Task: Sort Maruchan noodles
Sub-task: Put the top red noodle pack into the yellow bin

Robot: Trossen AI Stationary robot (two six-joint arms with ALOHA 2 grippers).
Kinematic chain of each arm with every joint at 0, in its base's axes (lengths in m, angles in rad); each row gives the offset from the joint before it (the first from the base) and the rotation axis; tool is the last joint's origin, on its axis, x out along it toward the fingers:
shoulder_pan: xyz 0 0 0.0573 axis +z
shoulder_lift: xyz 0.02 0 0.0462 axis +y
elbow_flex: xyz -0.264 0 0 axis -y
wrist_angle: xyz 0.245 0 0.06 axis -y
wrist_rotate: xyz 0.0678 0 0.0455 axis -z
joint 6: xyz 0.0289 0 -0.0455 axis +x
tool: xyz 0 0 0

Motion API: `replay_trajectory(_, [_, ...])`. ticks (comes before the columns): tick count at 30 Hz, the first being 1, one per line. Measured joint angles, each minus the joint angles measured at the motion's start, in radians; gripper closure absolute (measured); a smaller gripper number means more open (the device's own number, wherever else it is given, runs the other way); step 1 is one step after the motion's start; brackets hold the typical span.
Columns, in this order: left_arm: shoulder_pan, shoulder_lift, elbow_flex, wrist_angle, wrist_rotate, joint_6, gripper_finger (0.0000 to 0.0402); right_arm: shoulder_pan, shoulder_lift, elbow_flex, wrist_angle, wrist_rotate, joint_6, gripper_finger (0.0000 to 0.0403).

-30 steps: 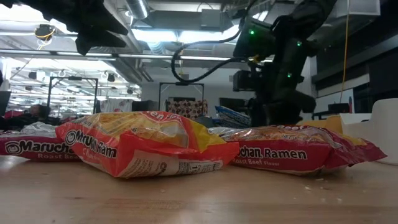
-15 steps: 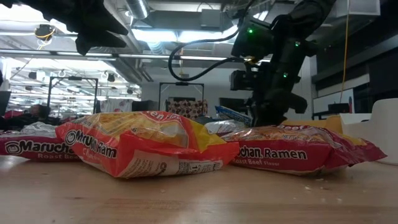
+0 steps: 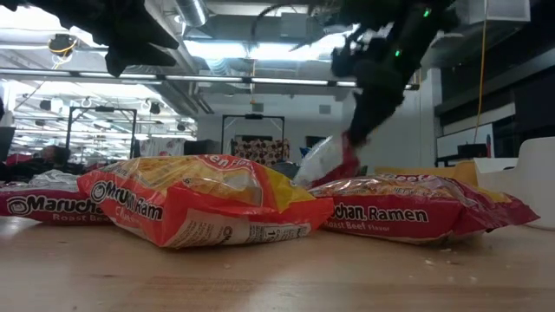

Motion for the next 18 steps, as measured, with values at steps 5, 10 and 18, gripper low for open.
replay_trajectory(5, [0.0, 0.0, 0.0, 0.0, 0.0, 0.0, 0.0232, -0.002, -0.137, 0.001, -0.134, 0.163, 0.071, 0.0403])
replay_trajectory(10, [0.0, 0.0, 0.0, -0.001, -0.001, 0.001, 0.0232, -0.053, -0.25, 0.001, -0.257, 0.361, 0.194, 0.0403])
replay_trajectory(18, [0.0, 0.0, 0.0, 0.001, -0.022, 0.001, 0.0232, -0.186, -0.309, 0.002, -0.354, 0.634, 0.434, 0.0403])
